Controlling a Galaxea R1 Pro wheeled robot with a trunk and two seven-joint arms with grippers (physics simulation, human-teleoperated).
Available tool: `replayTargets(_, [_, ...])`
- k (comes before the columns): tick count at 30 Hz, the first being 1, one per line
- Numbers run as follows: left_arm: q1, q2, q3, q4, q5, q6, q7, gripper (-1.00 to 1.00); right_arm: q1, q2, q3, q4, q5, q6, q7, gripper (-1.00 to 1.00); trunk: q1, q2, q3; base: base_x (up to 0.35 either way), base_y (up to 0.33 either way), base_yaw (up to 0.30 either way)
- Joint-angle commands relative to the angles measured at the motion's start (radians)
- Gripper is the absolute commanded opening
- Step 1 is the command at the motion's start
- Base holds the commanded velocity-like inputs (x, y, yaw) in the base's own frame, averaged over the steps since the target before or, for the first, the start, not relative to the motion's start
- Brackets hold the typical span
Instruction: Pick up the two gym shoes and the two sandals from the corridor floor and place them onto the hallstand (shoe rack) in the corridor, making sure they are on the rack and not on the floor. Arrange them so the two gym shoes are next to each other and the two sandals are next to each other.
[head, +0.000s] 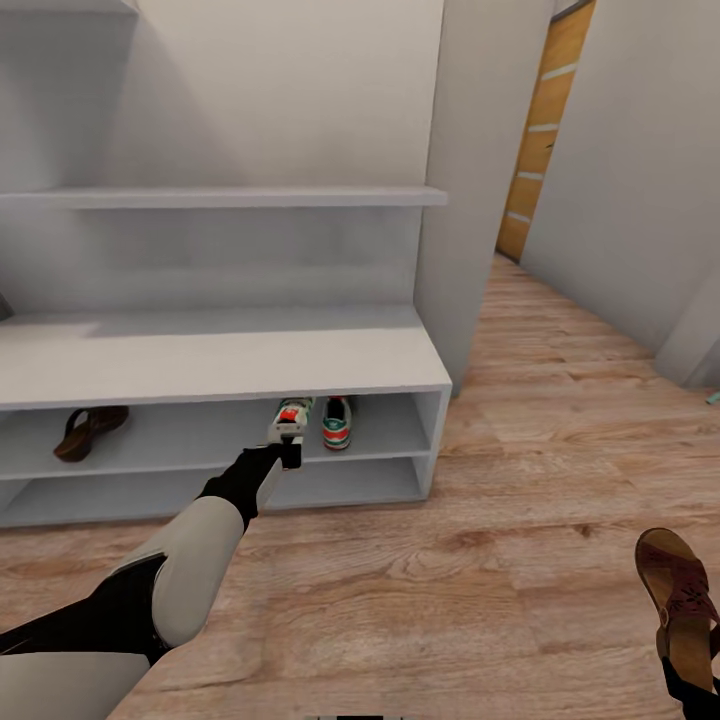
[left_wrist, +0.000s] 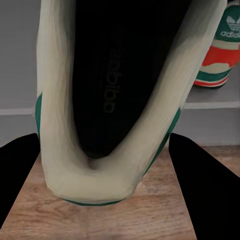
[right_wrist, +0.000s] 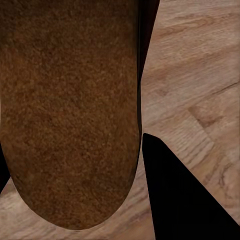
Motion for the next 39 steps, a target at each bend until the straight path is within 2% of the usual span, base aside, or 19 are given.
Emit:
replayTargets(1, [0.0,-0.001,0.004,-0.002,-0.005,0.005,0.001,-1.0,-0.001,0.0,-0.008,0.0,0.003,-0.003,0.009,-1.0,0.0,0.0,-0.001,0.198,-0.001,0.0])
replayTargets(23, [0.002,-0.001,0.005,-0.002,-0.005,0.003,0.001,-1.0,-0.001,0.001,-0.008,0.0,0.003,-0.003,0.009,-1.0,0.0,0.0,-0.001,0.115,0.0,0.0])
replayTargets(33, [0.002,-0.001,0.004,-0.002,-0.005,0.004,0.0,-1.0,-0.001,0.002,-0.009,-0.001,0.003,-0.003,0.009,-1.0,0.0,0.0,-0.001,0.018,0.0,0.0])
replayTargets(39, [0.001,-0.001,0.004,-0.002,-0.005,0.005,0.0,-1.0,-0.001,0.002,-0.009,-0.001,0.002,-0.003,0.009,-1.0,0.02,-0.036,-0.022,0.0,0.0,0.006])
